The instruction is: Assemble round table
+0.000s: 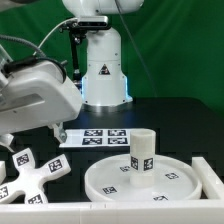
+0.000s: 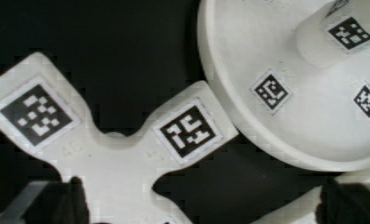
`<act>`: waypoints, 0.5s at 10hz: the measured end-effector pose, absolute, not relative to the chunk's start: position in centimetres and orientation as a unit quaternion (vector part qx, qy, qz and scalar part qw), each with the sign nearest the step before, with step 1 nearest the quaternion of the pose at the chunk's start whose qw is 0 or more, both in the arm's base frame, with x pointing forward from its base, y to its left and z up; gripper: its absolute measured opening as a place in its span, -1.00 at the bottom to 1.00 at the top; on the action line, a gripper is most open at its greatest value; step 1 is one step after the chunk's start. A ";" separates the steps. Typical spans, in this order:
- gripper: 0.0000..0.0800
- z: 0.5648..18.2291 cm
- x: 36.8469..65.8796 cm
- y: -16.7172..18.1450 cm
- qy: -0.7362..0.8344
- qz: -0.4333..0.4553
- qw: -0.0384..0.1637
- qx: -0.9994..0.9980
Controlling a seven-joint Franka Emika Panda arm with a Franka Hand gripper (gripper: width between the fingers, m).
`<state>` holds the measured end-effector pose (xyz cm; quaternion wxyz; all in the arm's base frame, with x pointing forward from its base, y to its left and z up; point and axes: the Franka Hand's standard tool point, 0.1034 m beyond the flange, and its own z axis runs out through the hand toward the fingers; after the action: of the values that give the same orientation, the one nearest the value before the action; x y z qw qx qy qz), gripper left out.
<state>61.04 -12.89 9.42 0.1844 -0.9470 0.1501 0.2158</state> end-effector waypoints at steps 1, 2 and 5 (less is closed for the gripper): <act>0.62 9.3 61.0 -12.9 0.151 0.217 0.184 -0.947; 0.62 8.7 60.4 -13.4 0.159 0.237 0.182 -0.941; 0.62 7.2 61.9 -14.8 0.153 0.248 0.166 -0.942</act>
Offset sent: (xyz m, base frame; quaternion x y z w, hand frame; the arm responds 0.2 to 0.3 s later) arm 0.0234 -0.0349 -0.0086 -0.1182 -0.0608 0.0853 0.9874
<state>61.90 -14.77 7.23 0.1662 -0.9420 0.1530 0.2481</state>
